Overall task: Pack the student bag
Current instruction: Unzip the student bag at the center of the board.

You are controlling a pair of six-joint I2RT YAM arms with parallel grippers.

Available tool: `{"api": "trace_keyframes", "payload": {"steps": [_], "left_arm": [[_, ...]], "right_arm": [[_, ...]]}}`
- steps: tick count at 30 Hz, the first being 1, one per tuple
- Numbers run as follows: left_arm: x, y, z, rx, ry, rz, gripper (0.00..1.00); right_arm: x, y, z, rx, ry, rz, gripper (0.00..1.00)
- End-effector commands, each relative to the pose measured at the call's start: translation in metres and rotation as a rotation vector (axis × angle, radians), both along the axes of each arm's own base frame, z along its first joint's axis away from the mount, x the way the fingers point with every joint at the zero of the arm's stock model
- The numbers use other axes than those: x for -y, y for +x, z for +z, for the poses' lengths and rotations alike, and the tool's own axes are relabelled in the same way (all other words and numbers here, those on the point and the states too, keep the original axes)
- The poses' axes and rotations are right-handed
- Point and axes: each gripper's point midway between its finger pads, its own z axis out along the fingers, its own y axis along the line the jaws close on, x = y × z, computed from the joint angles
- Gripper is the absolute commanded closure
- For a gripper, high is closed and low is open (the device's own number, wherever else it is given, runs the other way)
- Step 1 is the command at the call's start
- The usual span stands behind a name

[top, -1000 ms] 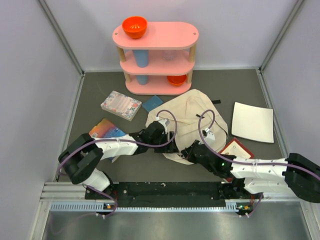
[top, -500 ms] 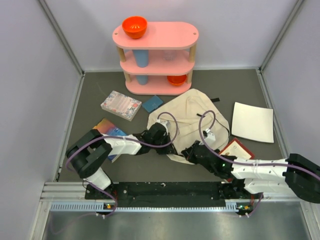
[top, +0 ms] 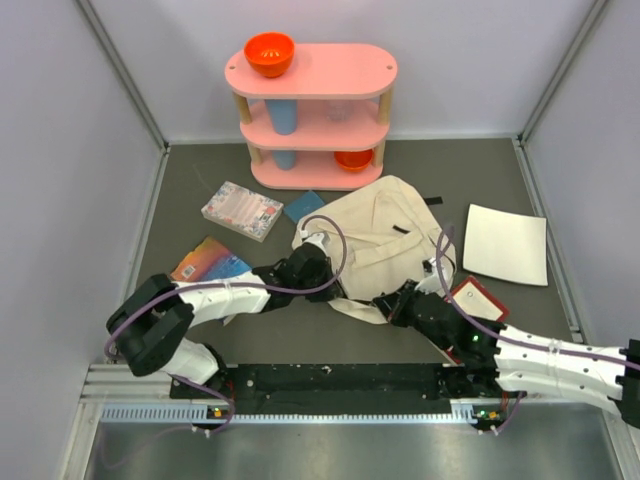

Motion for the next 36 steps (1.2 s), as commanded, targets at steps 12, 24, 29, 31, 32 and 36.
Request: {"api": "trace_keyframes", "payload": {"steps": [12, 24, 29, 31, 32, 36], "left_arm": [[-0.082, 0.031, 0.024, 0.179, 0.167, 0.186, 1.0], [-0.114, 0.029, 0.047, 0.271, 0.095, 0.14, 0.59], [-0.089, 0.019, 0.093, 0.369, -0.062, 0.01, 0.28], [-0.078, 0.011, 0.116, 0.441, -0.133, -0.08, 0.26], [-0.07, 0.01, 0.128, 0.481, -0.171, -0.12, 0.25], [-0.04, -0.007, 0.132, 0.545, -0.157, -0.347, 0.21]], "right_arm": [[0.03, 0.02, 0.01, 0.047, -0.008, -0.155, 1.0], [0.019, 0.026, 0.022, 0.073, -0.004, -0.089, 1.0], [0.009, 0.023, 0.019, 0.06, 0.012, -0.046, 1.0], [0.008, 0.022, 0.017, 0.059, 0.009, -0.038, 1.0], [0.008, 0.022, 0.016, 0.058, 0.011, -0.04, 1.0], [0.007, 0.023, 0.018, 0.061, 0.013, -0.037, 1.0]]}}
